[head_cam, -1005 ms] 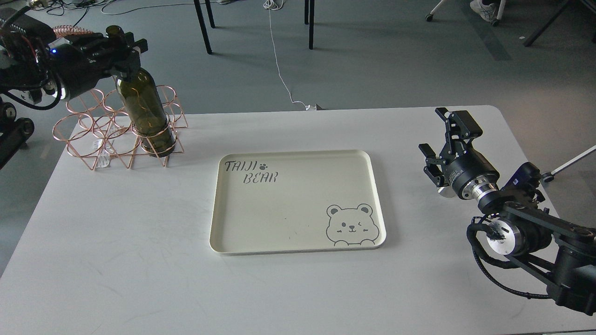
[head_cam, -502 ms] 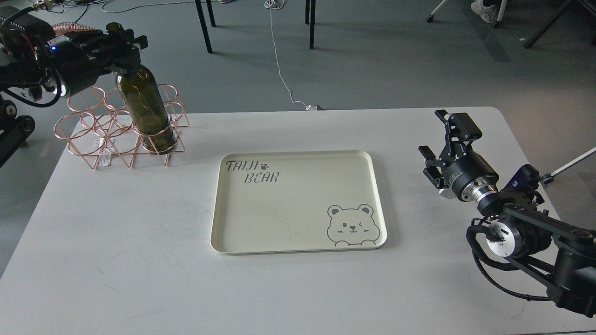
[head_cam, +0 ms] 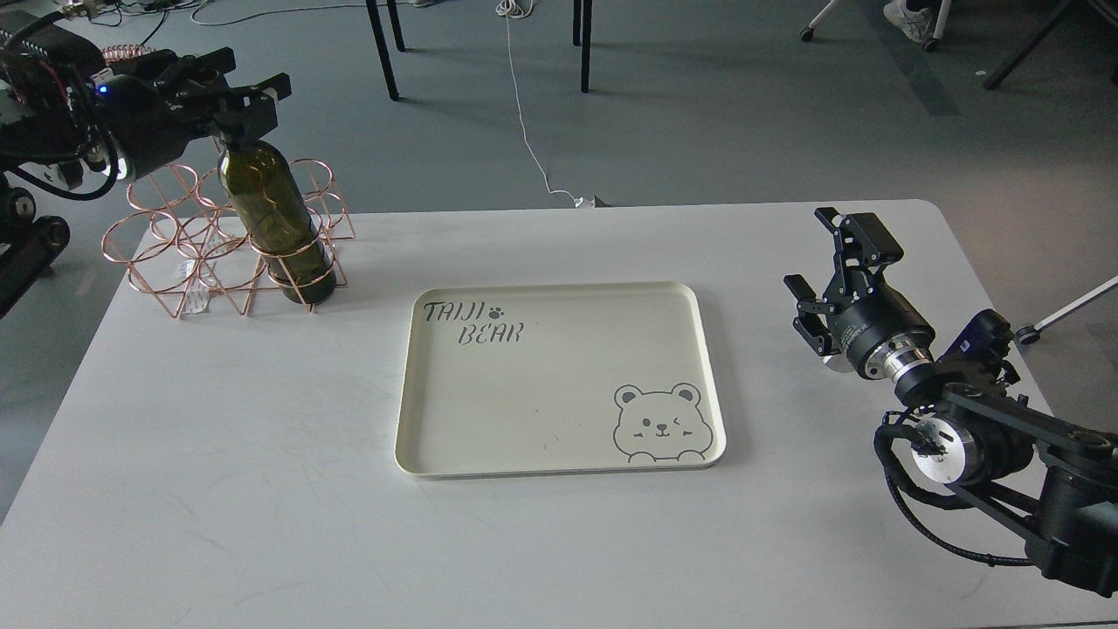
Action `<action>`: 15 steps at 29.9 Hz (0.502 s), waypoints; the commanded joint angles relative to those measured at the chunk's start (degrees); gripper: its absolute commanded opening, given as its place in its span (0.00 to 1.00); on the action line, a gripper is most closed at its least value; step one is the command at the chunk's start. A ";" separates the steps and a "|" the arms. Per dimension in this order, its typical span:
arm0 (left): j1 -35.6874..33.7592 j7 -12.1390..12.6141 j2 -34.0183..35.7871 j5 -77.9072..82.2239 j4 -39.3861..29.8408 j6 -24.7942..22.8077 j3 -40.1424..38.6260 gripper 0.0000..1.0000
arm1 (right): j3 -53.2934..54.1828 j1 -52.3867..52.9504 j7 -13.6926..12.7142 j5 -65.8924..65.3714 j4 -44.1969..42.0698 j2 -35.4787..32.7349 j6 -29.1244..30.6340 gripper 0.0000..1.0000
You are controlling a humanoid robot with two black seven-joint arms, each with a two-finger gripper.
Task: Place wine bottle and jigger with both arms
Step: 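Open the left gripper and lift it away from the bottle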
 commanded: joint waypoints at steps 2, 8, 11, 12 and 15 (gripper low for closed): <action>-0.52 -0.01 0.38 -2.14 -0.17 0.00 -0.52 0.96 | 0.00 0.01 0.00 0.00 0.08 0.00 0.00 0.99; -6.05 -0.01 1.26 -13.02 -2.10 -0.70 -0.88 0.97 | 0.17 0.01 0.00 0.00 0.08 0.00 0.00 0.99; -8.86 -0.01 2.66 -27.32 -6.13 -2.02 -0.88 0.97 | 0.35 0.01 0.00 0.00 -0.10 0.00 -0.09 0.99; -9.13 -0.01 3.02 -33.12 -8.58 -2.37 -0.96 0.97 | 0.44 0.09 0.00 0.00 -0.19 0.00 -0.09 0.99; -9.05 -0.01 4.16 -50.69 -17.72 -2.37 -0.88 0.98 | 1.40 0.09 0.00 0.00 -0.28 0.00 -0.09 0.99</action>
